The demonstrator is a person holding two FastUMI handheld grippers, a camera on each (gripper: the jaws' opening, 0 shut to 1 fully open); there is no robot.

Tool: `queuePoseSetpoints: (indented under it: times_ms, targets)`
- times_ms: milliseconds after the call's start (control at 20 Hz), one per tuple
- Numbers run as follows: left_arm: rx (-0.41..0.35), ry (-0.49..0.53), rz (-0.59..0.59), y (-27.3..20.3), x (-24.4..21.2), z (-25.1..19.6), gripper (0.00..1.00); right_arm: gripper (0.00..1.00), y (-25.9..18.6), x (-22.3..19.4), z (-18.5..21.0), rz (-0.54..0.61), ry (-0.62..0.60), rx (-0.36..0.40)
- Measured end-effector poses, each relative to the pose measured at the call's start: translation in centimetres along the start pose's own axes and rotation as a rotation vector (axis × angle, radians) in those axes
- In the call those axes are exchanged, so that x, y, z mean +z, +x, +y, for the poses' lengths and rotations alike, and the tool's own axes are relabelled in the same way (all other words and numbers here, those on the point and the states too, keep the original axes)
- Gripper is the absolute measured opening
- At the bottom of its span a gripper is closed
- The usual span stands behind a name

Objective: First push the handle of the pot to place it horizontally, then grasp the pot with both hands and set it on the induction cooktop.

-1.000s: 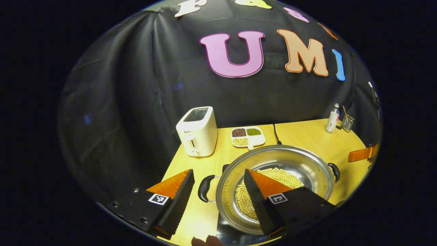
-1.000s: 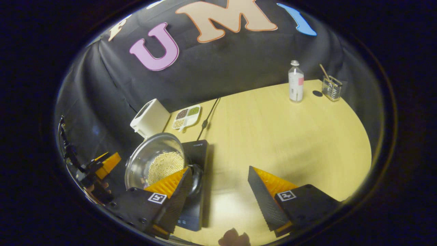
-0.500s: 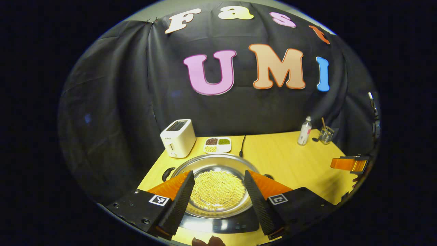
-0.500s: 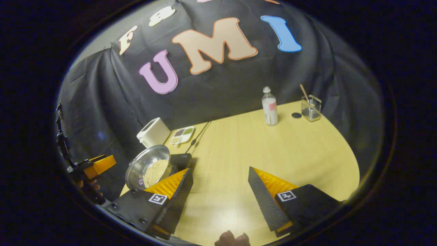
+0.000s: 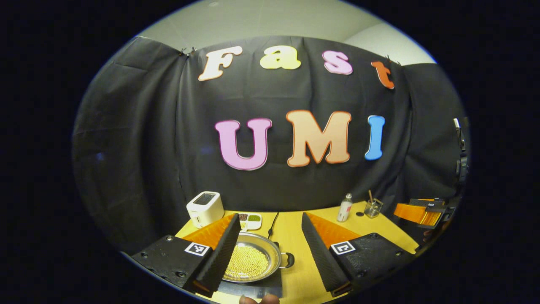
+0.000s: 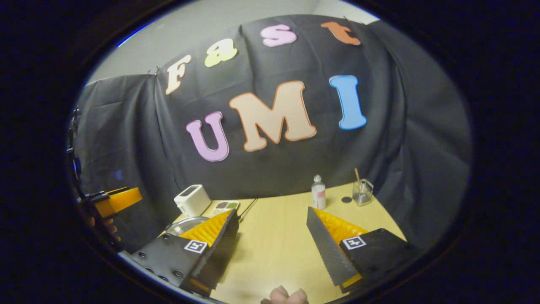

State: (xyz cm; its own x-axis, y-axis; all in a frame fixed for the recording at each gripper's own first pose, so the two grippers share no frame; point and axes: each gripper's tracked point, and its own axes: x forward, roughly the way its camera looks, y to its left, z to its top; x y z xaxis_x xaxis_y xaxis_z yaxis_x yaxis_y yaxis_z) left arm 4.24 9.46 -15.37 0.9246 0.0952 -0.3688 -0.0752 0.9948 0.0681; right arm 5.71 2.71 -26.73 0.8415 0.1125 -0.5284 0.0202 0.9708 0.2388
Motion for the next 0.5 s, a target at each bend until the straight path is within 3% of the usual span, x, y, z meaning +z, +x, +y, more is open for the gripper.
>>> queuePoseSetpoints:
  times_ms: [200, 250, 300, 400, 450, 500]
  targets:
    - [0.028, -0.045, -0.064, -4.4, 2.9, 1.7, 0.88, 0.92, -3.6, 4.2, 3.8, -0.072, -0.027, 0.028]
    - [0.020, -0.033, -0.070, -5.5, 3.1, 1.8, 0.89, 1.00, -4.9, 4.6, 4.7, -0.077, -0.014, 0.030]
    - [0.015, -0.021, -0.087, -6.4, 3.4, 1.9, 0.88, 0.92, -6.3, 5.5, 5.5, -0.109, -0.009, 0.028]
    - [0.005, -0.012, -0.123, -7.8, 3.9, 1.8, 0.87, 0.92, -8.4, 7.0, 5.1, -0.181, -0.056, -0.010]
    - [-0.015, -0.016, -0.140, -8.5, 4.1, 1.2, 0.92, 0.92, -9.7, 7.0, 5.0, -0.190, -0.076, -0.027]
    - [-0.034, -0.020, -0.163, -9.1, 4.5, 0.6, 0.88, 0.92, -11.1, 6.4, 5.1, -0.185, -0.077, -0.031]
